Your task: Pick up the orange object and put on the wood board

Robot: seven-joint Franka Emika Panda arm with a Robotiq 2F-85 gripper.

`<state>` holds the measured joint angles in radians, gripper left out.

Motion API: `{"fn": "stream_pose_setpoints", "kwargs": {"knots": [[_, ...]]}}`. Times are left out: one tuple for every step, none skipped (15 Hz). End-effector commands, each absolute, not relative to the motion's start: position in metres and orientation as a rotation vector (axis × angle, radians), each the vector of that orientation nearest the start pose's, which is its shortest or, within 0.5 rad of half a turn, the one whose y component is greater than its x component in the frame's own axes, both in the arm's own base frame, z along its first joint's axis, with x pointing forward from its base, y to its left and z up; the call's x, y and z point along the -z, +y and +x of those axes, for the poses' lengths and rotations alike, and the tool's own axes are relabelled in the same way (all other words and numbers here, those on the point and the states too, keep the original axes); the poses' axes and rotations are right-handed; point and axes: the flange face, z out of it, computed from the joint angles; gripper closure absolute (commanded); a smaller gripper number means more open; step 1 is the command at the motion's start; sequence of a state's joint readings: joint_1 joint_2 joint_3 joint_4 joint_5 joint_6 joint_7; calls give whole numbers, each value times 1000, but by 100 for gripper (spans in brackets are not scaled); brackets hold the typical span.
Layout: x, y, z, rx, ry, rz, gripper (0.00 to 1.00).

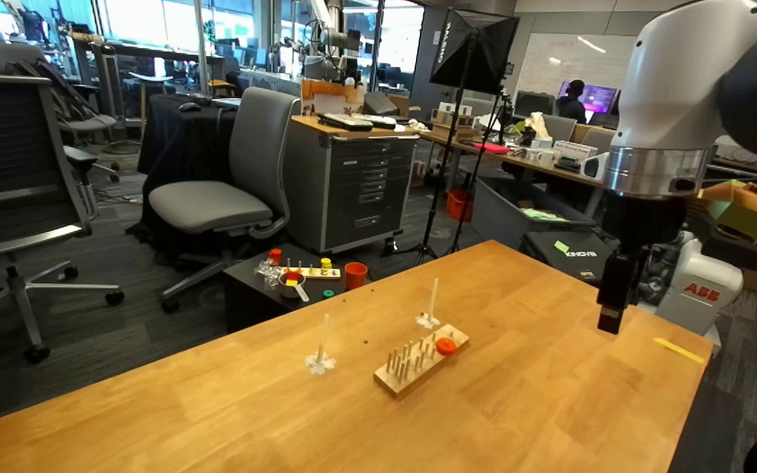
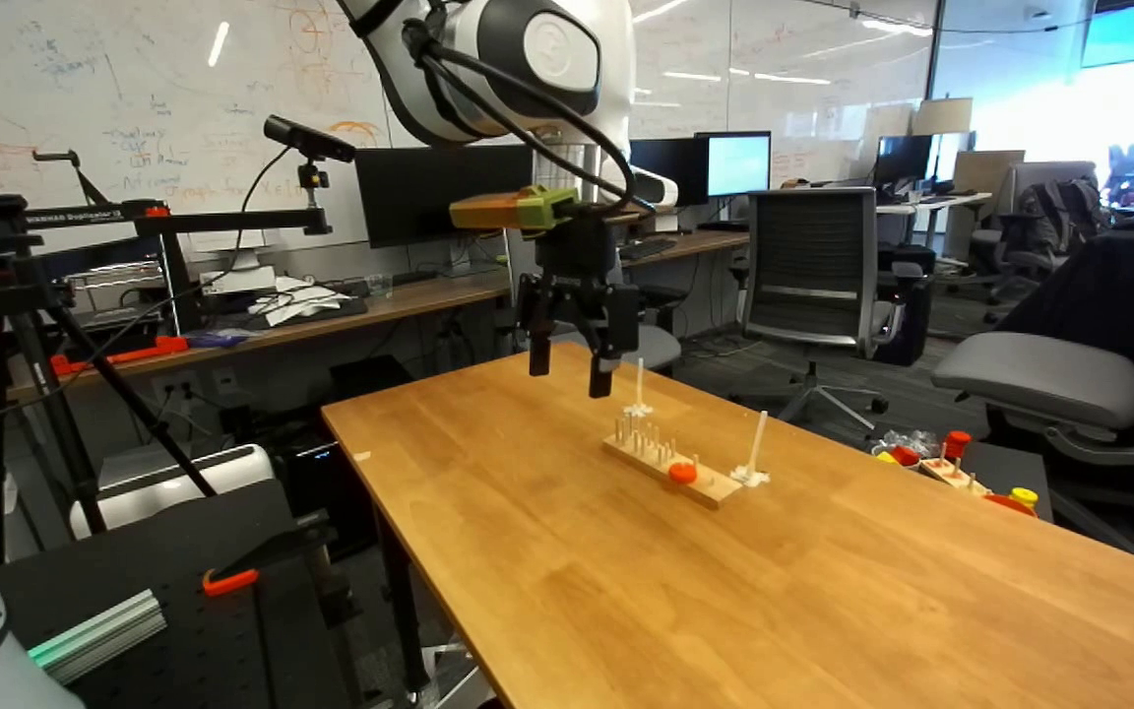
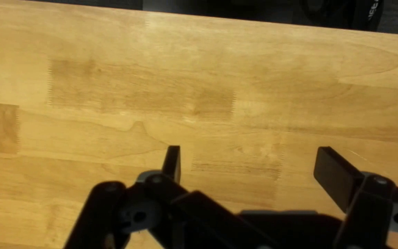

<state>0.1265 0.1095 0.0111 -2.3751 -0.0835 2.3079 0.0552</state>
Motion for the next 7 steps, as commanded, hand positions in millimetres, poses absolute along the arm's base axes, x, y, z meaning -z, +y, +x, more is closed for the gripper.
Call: {"fn": "stream_pose_setpoints", "kwargs": {"knots": [[-266, 63, 477, -275, -231, -3193, 0], [-267, 62, 476, -274, -229, -3193, 0], [-267, 62, 476, -276, -228, -3193, 0], [-265, 62, 476, -281, -228, -3193, 0], [-263, 62, 476, -286, -228, -3192, 0], [-262, 62, 476, -289, -228, -3192, 0], [-262, 62, 476, -290, -228, -3192, 0]]}}
